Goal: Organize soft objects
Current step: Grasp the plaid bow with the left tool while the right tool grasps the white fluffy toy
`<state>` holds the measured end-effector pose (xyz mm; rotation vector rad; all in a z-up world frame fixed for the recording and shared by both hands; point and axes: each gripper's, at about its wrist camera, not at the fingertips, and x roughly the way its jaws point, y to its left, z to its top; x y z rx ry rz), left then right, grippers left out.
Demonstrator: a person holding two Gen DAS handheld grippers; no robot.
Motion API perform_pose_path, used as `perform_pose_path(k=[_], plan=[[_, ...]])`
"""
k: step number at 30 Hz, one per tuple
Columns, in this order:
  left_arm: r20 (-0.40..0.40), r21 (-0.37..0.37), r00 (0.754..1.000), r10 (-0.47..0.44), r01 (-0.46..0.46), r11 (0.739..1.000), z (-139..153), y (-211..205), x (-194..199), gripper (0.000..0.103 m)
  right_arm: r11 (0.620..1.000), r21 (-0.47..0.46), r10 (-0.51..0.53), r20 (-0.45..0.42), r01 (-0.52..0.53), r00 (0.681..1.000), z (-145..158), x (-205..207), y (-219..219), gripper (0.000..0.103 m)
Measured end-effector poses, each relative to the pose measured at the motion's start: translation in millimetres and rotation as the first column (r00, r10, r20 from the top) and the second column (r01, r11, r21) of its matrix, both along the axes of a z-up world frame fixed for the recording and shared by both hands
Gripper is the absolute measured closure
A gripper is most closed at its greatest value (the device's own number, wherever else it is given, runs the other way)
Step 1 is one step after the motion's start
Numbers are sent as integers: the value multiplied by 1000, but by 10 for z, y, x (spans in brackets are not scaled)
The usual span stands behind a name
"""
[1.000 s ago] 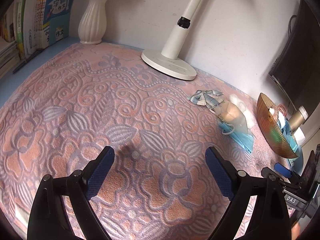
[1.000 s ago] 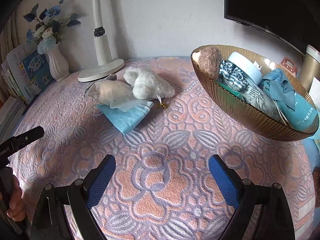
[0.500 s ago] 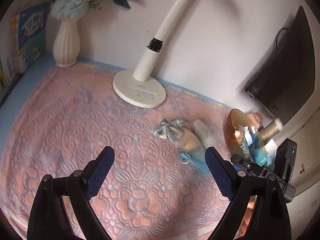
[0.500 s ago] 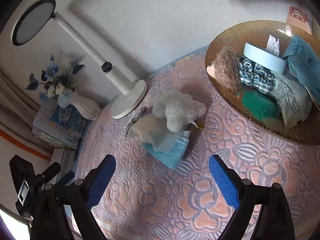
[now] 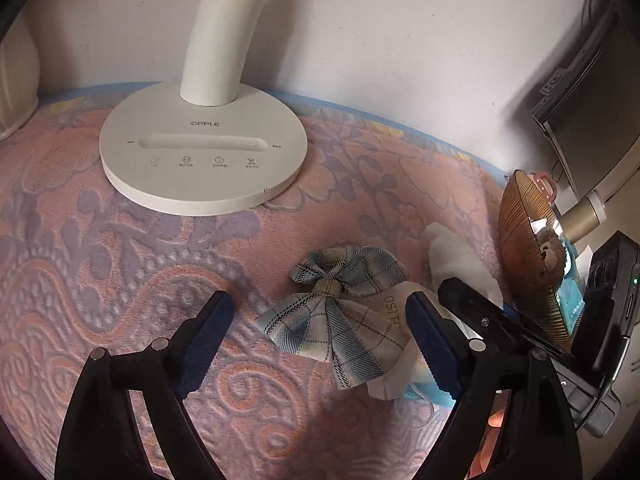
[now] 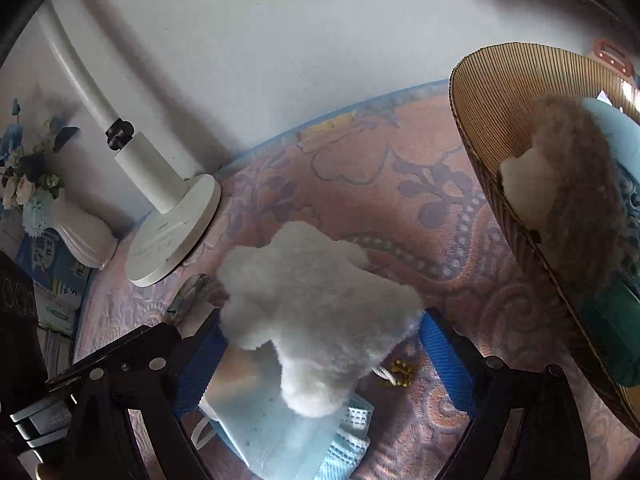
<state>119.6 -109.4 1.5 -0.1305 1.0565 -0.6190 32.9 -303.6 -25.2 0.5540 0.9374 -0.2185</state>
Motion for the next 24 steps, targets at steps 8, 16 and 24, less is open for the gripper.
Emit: perform_pose_path(k=[8, 16, 24], plan=[[19, -3, 999, 40, -40, 999, 6, 158, -39, 77, 999, -49, -5, 57, 8, 998, 52, -87, 4, 34], [133, -38, 990, 51, -46, 998, 497, 446, -364, 78, 994, -109, -5, 173, 24, 985, 356, -386, 159, 34], [271, -65, 962, 34, -17, 998, 1210, 505, -818, 78, 985, -173, 48, 298, 4, 953, 983, -798, 380, 34]])
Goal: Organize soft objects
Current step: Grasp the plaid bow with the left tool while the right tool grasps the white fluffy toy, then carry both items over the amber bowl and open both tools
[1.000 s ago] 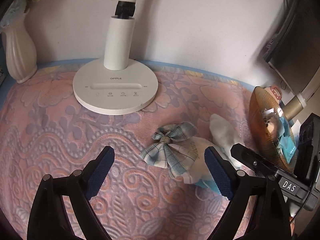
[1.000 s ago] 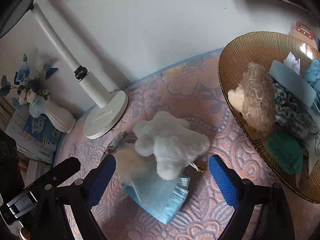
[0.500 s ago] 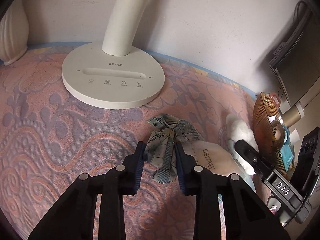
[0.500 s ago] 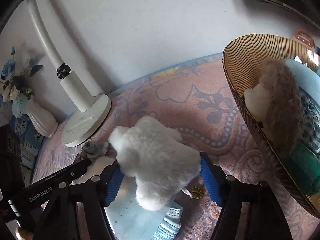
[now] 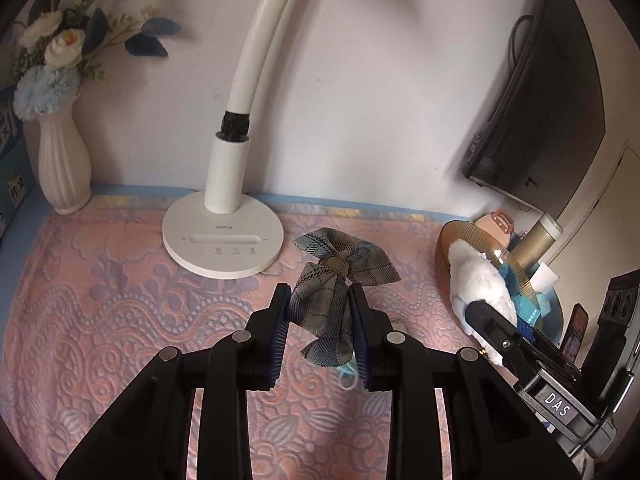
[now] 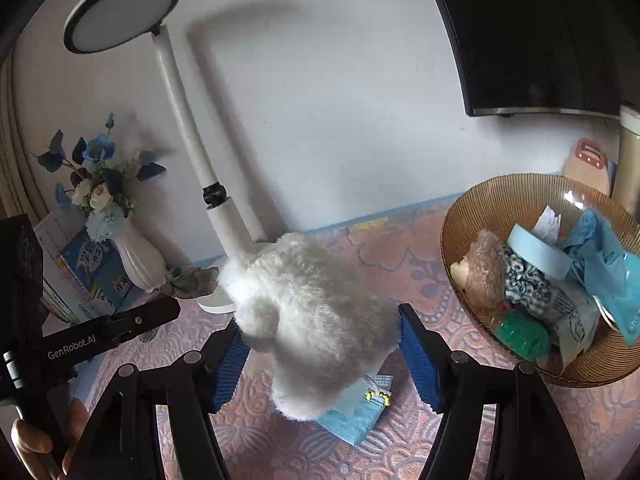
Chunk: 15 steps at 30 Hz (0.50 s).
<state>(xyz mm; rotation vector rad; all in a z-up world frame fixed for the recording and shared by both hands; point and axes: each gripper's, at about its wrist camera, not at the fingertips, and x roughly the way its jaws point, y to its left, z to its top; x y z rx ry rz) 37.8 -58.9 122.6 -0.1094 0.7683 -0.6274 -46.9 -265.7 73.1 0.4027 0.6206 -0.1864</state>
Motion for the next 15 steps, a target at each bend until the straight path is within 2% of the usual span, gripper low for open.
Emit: perform_pose_path(k=[5, 9, 12, 15], plan=[[61, -16, 998, -25, 26, 1000, 307, -201, -232, 78, 999, 13, -30, 74, 29, 997, 393, -311, -129, 34], [98, -64, 993, -58, 65, 996, 475, -415, -378, 78, 997, 1, -70, 121, 71, 990, 643, -523, -289, 34], [97, -92, 990, -100, 109, 990, 485, -694, -446, 77, 993, -27, -110, 132, 114, 985, 750, -695, -452, 33], [82, -72, 984, -156, 162, 984, 420, -1118, -460, 77, 984, -41, -166, 122, 172, 978, 760, -810, -700, 33]])
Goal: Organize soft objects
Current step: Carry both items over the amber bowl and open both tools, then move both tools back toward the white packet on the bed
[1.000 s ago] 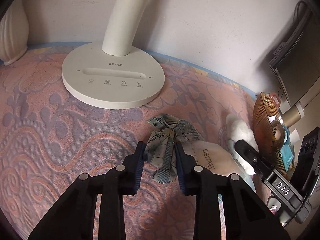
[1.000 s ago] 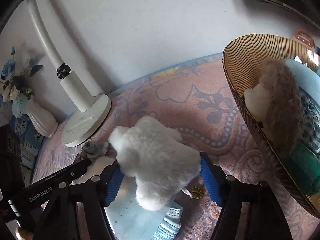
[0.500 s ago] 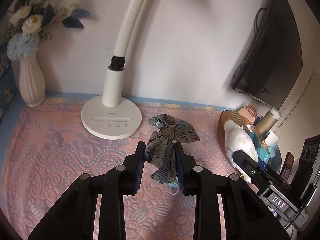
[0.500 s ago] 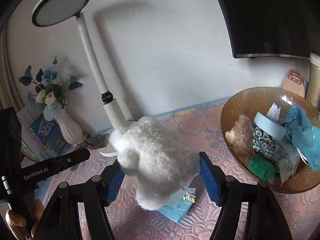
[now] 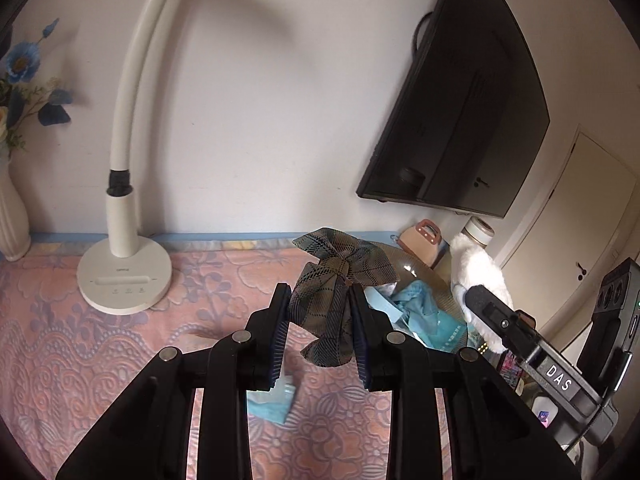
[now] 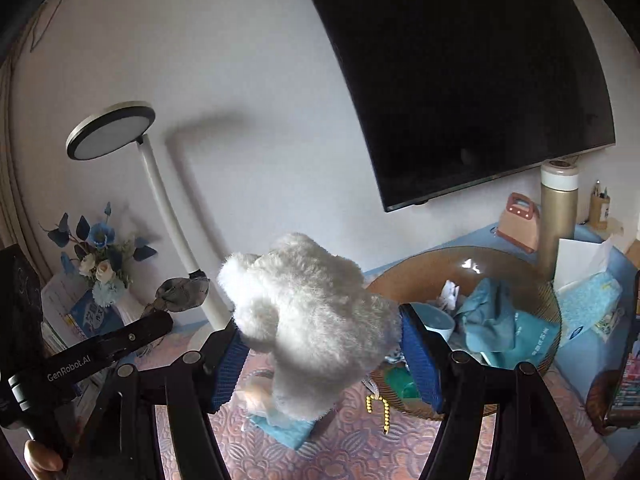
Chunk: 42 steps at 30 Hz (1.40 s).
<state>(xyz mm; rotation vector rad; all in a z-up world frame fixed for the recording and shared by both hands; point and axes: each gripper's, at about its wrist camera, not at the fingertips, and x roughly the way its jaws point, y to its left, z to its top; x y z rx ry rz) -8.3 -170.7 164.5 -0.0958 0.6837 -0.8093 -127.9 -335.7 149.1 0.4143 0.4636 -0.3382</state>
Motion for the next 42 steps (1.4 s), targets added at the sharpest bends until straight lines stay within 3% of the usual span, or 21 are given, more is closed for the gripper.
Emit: perform_pose_path(k=[8, 11, 13, 15, 18, 23, 26, 30, 38, 42], plan=[[13, 76, 994, -111, 110, 991, -172, -1110, 74, 77, 974, 92, -204, -57, 209, 977, -117, -170, -1092, 32], [34, 88, 994, -104, 100, 991, -238, -1355, 125, 63, 964, 101, -239, -89, 247, 967, -214, -120, -1379, 28], [53, 94, 995, -82, 77, 993, -252, -1405, 113, 44, 966, 95, -233, -104, 242, 967, -266, -67, -1478, 24], [62, 88, 995, -82, 76, 993, -247, -1389, 106, 37, 974, 89, -195, -133, 208, 972, -324, -11, -1521, 21], [57, 85, 996, -66, 61, 994, -213, -1257, 88, 37, 976, 84, -186, -175, 202, 967, -424, -39, -1540, 21], [40, 66, 999, -18, 15, 998, -46, -846, 34, 37, 966, 181, -156, -167, 186, 973, -540, -172, -1541, 21], [38, 43, 999, 16, -18, 999, 83, -527, -13, 37, 971, 171, -130, -198, 165, 972, -558, -118, -1498, 6], [50, 20, 996, 80, -81, 997, 232, -69, -94, 32, 978, 155, -94, -283, 142, 954, -492, -91, -1400, 6], [92, 0, 976, 198, -199, 980, 432, 710, -309, 31, 976, 216, 3, -197, 40, 980, -216, -242, -831, 5], [116, 40, 961, 249, -255, 966, 269, 940, -375, 17, 975, 216, 88, -165, -51, 982, -235, -156, -384, 0]])
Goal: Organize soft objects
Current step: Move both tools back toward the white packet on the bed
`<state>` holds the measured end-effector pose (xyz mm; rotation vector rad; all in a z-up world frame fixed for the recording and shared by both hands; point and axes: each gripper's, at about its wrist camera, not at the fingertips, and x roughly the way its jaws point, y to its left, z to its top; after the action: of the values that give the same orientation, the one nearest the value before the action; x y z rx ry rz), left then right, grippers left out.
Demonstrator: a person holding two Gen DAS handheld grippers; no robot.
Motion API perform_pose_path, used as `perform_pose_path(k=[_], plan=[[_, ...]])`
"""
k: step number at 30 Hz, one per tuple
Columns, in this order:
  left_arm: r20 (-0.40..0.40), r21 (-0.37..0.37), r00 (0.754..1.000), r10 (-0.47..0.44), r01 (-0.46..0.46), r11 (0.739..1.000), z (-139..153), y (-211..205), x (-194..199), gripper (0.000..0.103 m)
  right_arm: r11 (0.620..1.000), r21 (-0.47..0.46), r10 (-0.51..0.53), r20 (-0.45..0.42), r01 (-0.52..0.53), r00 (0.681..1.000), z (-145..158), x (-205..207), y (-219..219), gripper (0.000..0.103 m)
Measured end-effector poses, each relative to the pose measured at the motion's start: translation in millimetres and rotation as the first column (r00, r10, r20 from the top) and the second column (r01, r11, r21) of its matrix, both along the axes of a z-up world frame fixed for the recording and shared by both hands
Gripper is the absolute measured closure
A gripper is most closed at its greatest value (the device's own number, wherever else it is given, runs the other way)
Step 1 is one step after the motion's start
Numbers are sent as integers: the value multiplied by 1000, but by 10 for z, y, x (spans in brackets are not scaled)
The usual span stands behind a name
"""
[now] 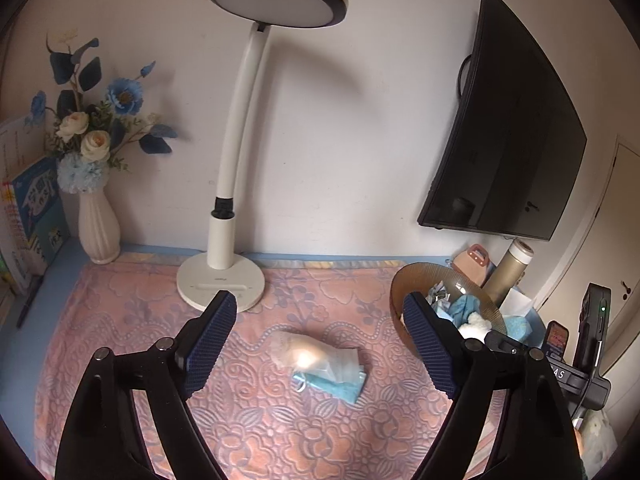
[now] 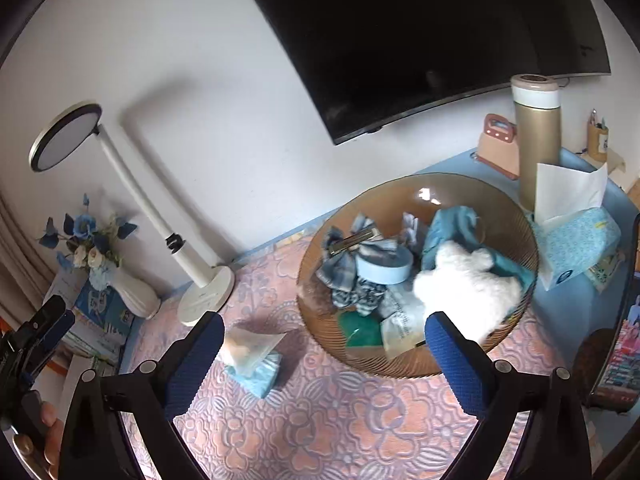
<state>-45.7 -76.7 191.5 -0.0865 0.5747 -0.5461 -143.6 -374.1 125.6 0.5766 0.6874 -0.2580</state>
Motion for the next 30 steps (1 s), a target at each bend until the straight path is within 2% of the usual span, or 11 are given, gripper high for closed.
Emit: perform_pose_path(k=[4, 9, 14, 15, 16, 18, 23, 30], plan=[[-53, 43, 998, 33, -31, 999, -465, 110, 77, 17, 996, -27, 80, -20, -80, 997, -240, 129, 424, 0], [-141, 93, 986, 85, -73, 993, -1205, 106, 266, 17, 987, -44, 146, -114, -152, 983, -766, 333, 709, 0], [-189, 142, 971, 146, -120, 983, -1778, 106, 347, 17, 968, -161, 159, -195, -191, 968, -1188, 413, 823, 0], [-234, 157, 960, 152, -117, 981, -1823, 107, 388, 18, 969, -152, 160, -222, -196, 962, -1257, 432, 818, 0], [-242, 144, 960, 143, -110, 983, -1810, 121, 401, 17, 971, -121, 172, -232, -204, 957, -1285, 454, 800, 0], [-210, 114, 964, 165, -143, 983, -1779, 176, 363, 17, 973, -129, 159, -216, -189, 963, -1275, 439, 786, 0], [-263, 104, 953, 153, -129, 986, -1838, 174, 431, 17, 973, -113, 170, -235, -200, 957, -1323, 467, 798, 0], [-281, 94, 947, 157, -136, 986, -1870, 192, 459, 17, 974, -84, 183, -251, -210, 951, -1370, 499, 789, 0]])
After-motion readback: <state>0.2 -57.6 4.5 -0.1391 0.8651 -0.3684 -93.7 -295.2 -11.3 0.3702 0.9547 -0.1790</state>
